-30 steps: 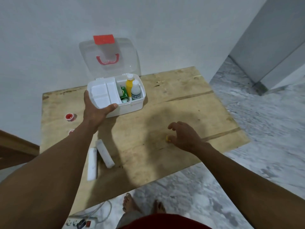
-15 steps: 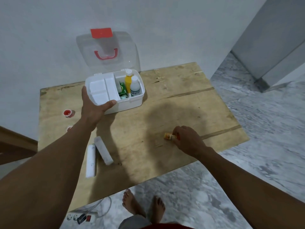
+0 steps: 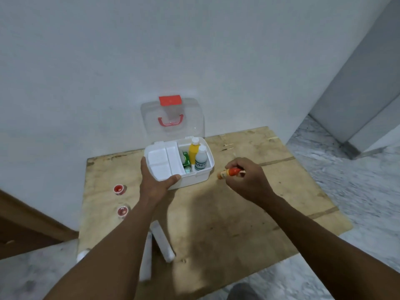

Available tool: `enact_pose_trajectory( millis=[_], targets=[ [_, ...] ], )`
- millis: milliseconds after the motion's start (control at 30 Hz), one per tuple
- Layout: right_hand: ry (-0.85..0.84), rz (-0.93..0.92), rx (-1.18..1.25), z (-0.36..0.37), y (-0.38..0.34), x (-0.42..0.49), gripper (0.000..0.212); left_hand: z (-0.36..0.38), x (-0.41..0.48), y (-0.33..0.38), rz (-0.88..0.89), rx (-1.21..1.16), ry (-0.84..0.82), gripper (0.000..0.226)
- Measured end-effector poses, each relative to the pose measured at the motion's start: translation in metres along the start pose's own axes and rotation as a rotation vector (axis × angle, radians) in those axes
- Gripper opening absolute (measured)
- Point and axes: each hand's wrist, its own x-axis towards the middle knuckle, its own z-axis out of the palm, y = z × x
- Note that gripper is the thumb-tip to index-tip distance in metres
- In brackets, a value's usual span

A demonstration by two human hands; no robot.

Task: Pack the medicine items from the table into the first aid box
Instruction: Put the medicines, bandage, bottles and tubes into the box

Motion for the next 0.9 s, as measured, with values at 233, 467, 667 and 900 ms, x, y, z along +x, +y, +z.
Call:
enact_pose_trajectory(
  millis=[233, 467, 667, 900],
  targets=[
    [-0.026, 0.124, 0.136, 0.025, -0.032, 0.036, 0.028, -0.001, 0.001, 0.002, 0.039, -0.007, -0.005, 0.108],
    [-0.091, 0.094, 0.202, 0.046, -0.036, 0.058, 0.046, 0.000, -0.004, 0.005, 0.056, -0.052, 0.028, 0.102],
    [-0.007, -0.156, 0.080, 0.064, -0.028, 0.065, 0.044, 0.001, -0.006, 0.011, 0.077, -0.065, 0.033, 0.095],
    [-0.023, -0.228, -0.021, 0.080, -0.022, 0.060, 0.057, 0.002, -0.009, 0.016, 0.039, -0.066, 0.050, 0.094]
  ],
)
